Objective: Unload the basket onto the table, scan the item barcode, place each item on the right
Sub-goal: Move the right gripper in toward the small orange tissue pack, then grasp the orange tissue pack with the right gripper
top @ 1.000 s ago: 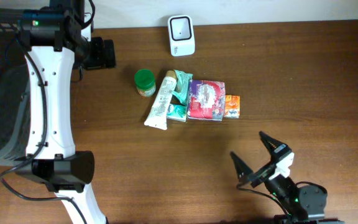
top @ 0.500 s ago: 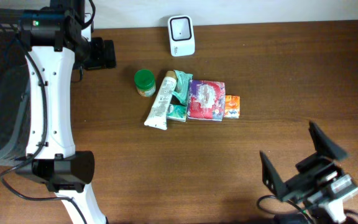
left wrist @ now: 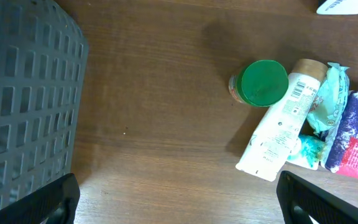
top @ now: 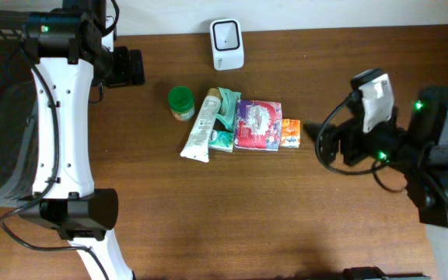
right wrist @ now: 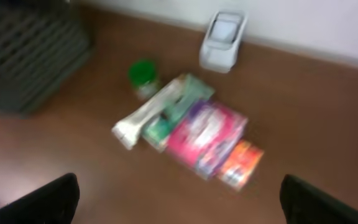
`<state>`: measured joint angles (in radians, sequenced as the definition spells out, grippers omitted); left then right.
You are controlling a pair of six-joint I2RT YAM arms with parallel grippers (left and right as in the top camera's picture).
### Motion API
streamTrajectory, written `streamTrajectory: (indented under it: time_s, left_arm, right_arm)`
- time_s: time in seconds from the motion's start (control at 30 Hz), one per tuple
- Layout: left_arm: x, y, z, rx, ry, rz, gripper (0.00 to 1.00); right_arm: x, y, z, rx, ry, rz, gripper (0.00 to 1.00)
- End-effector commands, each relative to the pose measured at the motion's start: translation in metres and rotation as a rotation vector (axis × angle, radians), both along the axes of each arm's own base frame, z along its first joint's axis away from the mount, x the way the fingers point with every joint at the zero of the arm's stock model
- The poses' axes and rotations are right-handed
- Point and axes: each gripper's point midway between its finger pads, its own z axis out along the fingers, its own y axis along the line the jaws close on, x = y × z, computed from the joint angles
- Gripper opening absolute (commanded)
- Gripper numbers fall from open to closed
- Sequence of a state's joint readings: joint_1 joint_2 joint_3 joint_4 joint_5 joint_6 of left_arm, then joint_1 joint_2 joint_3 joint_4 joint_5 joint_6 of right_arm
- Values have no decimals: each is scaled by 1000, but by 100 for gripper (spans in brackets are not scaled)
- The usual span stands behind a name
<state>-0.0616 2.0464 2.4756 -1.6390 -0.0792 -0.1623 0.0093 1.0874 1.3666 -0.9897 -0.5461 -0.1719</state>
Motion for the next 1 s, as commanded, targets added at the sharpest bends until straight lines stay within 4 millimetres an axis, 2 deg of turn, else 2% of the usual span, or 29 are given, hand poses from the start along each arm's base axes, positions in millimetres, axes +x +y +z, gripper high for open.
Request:
streamTrajectory:
  time_s: [0.0, 0.13, 0.2, 0.27, 0.4, 0.57, 0.67, 0.73, 0.87, 0.97]
  left_arm:
    - [0, 0, -3, 1, 10, 9, 99]
    - [0, 0, -3, 2, 10, 9, 99]
    - [0, 0, -3, 1, 10, 9, 99]
    - [0, 0, -3, 1, 10, 9, 99]
    - [0, 0, -3, 2, 10, 9, 99]
    - [0, 0, -3, 1, 10, 9, 99]
    - [0, 0, -3, 1, 10, 9, 99]
    - [0, 0, -3, 2, 10, 9, 99]
    - [0, 0, -3, 1, 10, 9, 99]
    - [0, 0, -3, 2, 10, 9, 99]
  right_arm:
    - [-12, 11, -11, 56, 115, 61, 98]
    - [-4, 8, -36, 43, 221, 43, 98]
    - [11, -2, -60, -12, 290, -8, 99]
    - [22, -3, -79, -15, 358, -11, 98]
    - [52, 0, -114, 92, 526, -125, 99]
    - [64, 0, -157, 86, 660, -139, 98]
    - [75, -18, -180, -7, 670, -209, 99]
    - [84, -33, -185, -41, 648, -260, 98]
    - [101, -60, -190, 6, 636, -364, 98]
    - [108, -59, -214, 4, 677, -357, 99]
